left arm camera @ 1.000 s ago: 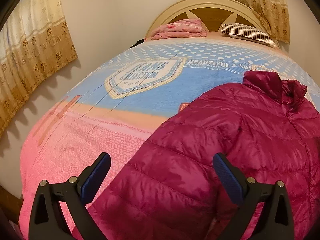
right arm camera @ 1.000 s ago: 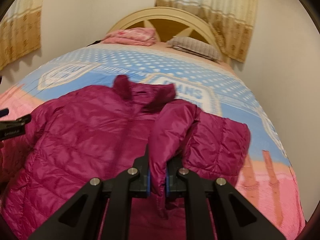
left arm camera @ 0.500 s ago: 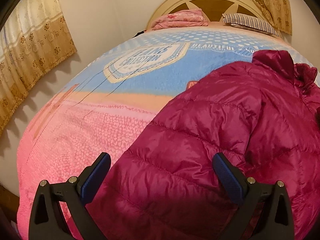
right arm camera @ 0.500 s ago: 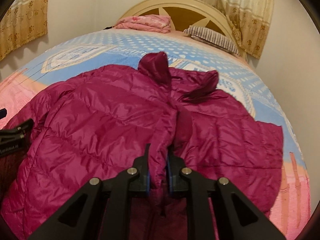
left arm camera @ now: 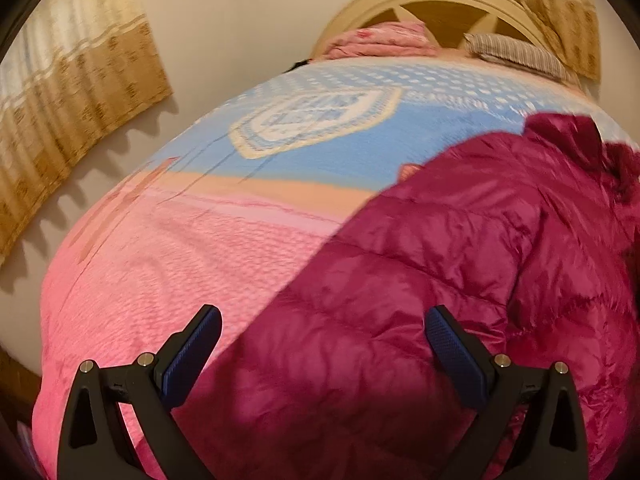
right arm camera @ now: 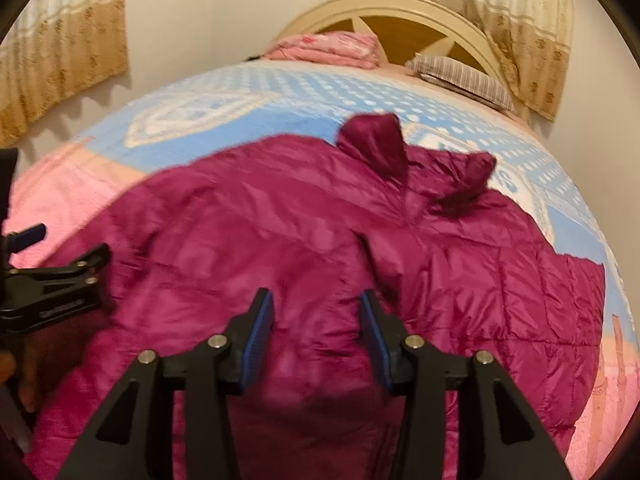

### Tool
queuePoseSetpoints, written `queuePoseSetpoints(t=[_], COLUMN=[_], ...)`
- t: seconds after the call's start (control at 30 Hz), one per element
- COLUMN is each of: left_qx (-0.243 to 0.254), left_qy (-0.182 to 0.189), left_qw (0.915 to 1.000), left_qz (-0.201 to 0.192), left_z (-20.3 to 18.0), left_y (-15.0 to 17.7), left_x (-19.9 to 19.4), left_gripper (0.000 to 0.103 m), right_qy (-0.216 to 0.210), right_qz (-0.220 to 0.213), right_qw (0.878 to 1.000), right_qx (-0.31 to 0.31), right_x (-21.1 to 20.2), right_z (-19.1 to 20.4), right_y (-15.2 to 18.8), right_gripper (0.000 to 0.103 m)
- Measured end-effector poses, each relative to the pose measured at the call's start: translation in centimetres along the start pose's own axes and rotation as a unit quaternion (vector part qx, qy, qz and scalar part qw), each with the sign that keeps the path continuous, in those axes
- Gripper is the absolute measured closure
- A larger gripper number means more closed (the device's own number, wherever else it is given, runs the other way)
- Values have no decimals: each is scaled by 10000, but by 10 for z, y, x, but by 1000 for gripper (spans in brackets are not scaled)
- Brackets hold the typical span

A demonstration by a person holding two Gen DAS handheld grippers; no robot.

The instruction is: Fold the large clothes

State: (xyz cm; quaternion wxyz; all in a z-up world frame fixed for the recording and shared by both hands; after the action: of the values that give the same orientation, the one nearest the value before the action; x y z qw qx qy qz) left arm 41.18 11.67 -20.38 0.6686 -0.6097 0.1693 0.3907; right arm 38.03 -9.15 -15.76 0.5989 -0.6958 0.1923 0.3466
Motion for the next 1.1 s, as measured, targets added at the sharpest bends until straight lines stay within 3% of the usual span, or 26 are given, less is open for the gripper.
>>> queuePoseSetpoints(t=[0.1, 0.2, 0.27, 0.33, 0.4, 0.43, 0.53, 0.63, 0.87, 1.0, 1.1], left_qx=[-61, -36, -72, -63, -83, -88, -28, 132, 616, 872, 1114], left_qy=[-152, -252, -240, -293, -282, -167, 208, 562, 980, 624, -16], left_qw=[9998, 9997, 9997, 9995, 9995, 9997, 9992, 9973, 9914, 9922, 9914], left_qz=[-76, -54, -78, -83, -94, -155, -342, -459, -604, -643, -692], left_z=[8, 11, 11, 7, -1, -8, -37, -74, -176, -215, -230], left_y=[-2, -1, -1, -3, -8, -12, -25, -39, -47, -42, -45], left_x=[-5, -7, -9, -11, -16, -23, -47, -68, -91, -77, -53], left_gripper=[1, 1, 1, 1, 1, 1, 1, 1, 1, 1, 1], right_qy=[-171, -244, -202, 15, 530, 753, 1383, 1644, 1732, 1510, 1282], right_qz=[-290, -520, -611, -621, -566, -507, -419, -319, -205, -161, -56], right_qw=[9994, 9983, 9970, 9951, 9907, 9865, 9684, 9552, 9498, 9507, 9595], right_qx=[15, 128, 423, 767, 1114, 1360, 2032, 2440, 2597, 2703, 2508], right_x=[-22, -44, -54, -56, -52, -47, -39, -32, -15, -6, 5], right_z=[5, -4, -31, -65, -112, -139, -211, -259, -292, -295, -283], right_y=[-6, -8, -7, -6, -2, 1, 12, 23, 29, 34, 34], right_gripper=[39, 40, 41, 43, 50, 55, 56, 56, 56, 56, 56])
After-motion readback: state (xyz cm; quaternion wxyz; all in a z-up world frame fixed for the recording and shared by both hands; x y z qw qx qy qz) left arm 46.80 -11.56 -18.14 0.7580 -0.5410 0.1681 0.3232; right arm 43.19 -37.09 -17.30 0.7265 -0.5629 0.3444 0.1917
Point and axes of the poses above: each gripper's, at about its wrist camera, not at the fingertips, and x roughly the way its jaws point, z to its left, y to its underside, the point moved 3 cm from there along x, roughly the way its jaws point, and after that the axes turned 2 degrees about x, right-handed, at the moved point
